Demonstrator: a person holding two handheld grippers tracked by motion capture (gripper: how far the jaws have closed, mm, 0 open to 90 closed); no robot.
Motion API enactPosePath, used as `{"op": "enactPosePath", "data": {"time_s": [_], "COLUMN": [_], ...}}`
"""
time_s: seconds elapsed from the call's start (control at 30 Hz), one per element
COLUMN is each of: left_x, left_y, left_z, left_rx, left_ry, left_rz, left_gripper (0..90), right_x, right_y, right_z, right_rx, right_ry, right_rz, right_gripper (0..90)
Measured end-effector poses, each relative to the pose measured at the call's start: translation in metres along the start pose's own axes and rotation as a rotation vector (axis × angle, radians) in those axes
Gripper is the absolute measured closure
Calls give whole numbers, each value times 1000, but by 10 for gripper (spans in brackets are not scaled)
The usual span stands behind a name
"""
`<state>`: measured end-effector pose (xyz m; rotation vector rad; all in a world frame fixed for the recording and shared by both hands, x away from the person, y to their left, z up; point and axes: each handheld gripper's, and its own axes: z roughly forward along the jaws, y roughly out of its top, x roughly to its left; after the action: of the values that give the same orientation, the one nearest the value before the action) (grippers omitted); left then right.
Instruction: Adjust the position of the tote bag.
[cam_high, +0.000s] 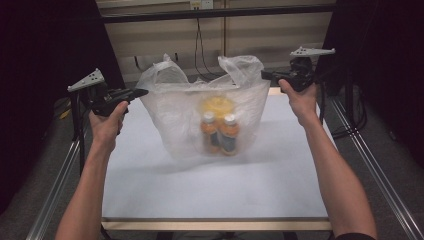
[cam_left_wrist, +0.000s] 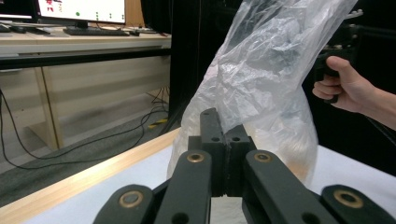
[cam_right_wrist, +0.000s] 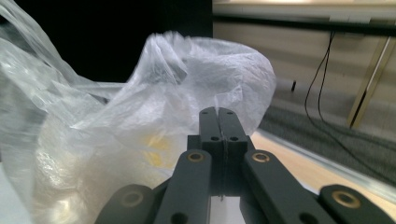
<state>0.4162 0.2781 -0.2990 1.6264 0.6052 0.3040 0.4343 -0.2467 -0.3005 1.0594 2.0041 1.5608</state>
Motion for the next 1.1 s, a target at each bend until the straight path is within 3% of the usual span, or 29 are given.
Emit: {"op": "enactPosePath", "data": {"time_s": [0.13, 0.27, 0.4, 0.53, 0.67, 0.83, 1.1], "left_x": [-1, -5, -8, -16, -29, -39, -45], "left_y": [1, 4, 5, 8, 12, 15, 23], "left_z": [-2, -7, -10, -18, -26, -26, -21], "left_rx": [2, 2, -11, -11, -18, -28, -21], "left_ry": [6, 24, 20, 19, 4, -12, -30], "left_rz": [1, 13, 3, 31, 58, 62, 78], "left_gripper": [900, 900, 900, 900, 900, 900, 900], "right_x": [4, 15, 19, 26, 35, 40, 41], "right_y": [5, -3, -10, -22, -27, -26, -23], "right_z": [-15, -33, -44, -57, -71, -79, -87], "right_rx": [-17, -38, -75, -108, -97, -85, -97], "right_ry": [13, 30, 42, 54, 53, 45, 40], "right_rz": [-20, -49, -34, -30, -52, -74, -73], "right_gripper": [900, 900, 900, 900, 900, 900, 900]}}
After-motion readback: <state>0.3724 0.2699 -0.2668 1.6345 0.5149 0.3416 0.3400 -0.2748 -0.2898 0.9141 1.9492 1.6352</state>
